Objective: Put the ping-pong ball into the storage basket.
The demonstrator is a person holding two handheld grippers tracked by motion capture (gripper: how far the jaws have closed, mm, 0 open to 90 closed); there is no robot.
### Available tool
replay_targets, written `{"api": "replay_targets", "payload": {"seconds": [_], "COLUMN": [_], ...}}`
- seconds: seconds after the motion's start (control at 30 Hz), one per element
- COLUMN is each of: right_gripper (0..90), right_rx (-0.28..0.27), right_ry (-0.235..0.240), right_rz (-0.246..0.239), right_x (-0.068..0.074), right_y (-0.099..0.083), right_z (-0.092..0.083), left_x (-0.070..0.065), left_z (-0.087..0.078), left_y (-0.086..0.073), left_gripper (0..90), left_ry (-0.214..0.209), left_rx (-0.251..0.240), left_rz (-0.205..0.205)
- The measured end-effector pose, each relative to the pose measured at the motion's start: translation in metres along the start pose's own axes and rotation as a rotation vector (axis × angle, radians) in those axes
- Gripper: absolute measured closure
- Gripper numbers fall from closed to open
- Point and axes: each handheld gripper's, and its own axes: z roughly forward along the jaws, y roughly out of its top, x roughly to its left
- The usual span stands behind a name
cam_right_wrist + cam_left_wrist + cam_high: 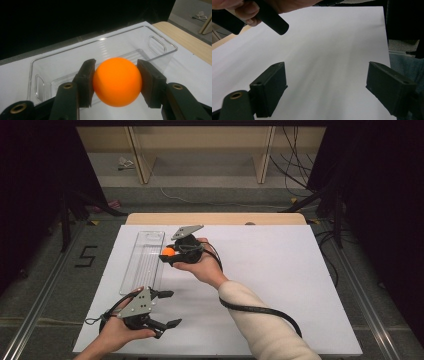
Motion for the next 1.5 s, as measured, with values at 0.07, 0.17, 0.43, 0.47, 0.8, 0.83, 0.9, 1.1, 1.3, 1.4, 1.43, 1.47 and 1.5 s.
{"api": "replay_targets", "payload": {"seconds": [0.07, 0.17, 0.43, 0.47, 0.8, 0.83, 0.9, 1.1, 1.3, 1.4, 1.43, 1.47, 1.5], "right_gripper": [51.3, 51.3, 51.3, 51.3, 51.2, 51.3, 51.3, 51.3, 51.3, 51.3, 51.3, 51.3, 51.3], "right_rx": [0.000, -0.001, 0.001, 0.002, 0.004, 0.005, 0.004, 0.006, 0.012, 0.013, 0.014, 0.013, 0.013], "right_ry": [0.001, 0.001, 0.001, 0.002, 0.001, 0.000, 0.000, -0.003, -0.003, -0.002, -0.002, -0.003, -0.003], "right_rz": [0.000, 0.000, 0.001, 0.000, -0.002, -0.001, 0.001, 0.006, 0.002, 0.004, 0.003, 0.004, 0.005], "right_x": [0.000, -0.001, 0.000, 0.000, 0.000, -0.001, -0.001, -0.002, -0.003, -0.003, -0.003, -0.003, -0.003], "right_y": [0.001, 0.002, 0.004, 0.005, 0.007, 0.007, 0.007, 0.008, 0.009, 0.009, 0.010, 0.010, 0.010], "right_z": [0.001, 0.002, 0.004, 0.005, 0.008, 0.008, 0.009, 0.010, 0.012, 0.013, 0.013, 0.013, 0.014], "left_x": [0.000, 0.000, 0.000, 0.000, -0.001, -0.001, 0.000, -0.001, -0.001, -0.001, -0.001, -0.001, -0.001], "left_z": [0.000, 0.000, 0.000, 0.000, 0.000, 0.000, 0.000, 0.000, 0.000, 0.000, 0.000, 0.000, 0.001], "left_y": [0.000, 0.000, 0.000, 0.000, 0.000, 0.000, 0.000, 0.000, 0.000, 0.000, 0.000, 0.000, 0.000], "left_gripper": [16.0, 16.0, 16.0, 16.0, 16.0, 15.9, 16.0, 16.0, 16.0, 16.0, 16.0, 16.0, 16.0], "left_ry": [0.000, 0.000, -0.002, -0.001, -0.003, -0.005, -0.006, -0.007, -0.007, -0.008, -0.009, -0.010, -0.011], "left_rx": [0.000, 0.001, 0.003, 0.003, 0.005, 0.006, 0.010, 0.013, 0.014, 0.014, 0.015, 0.015, 0.015], "left_rz": [0.000, 0.001, 0.005, 0.004, 0.007, 0.009, 0.017, 0.020, 0.020, 0.019, 0.020, 0.020, 0.020]}}
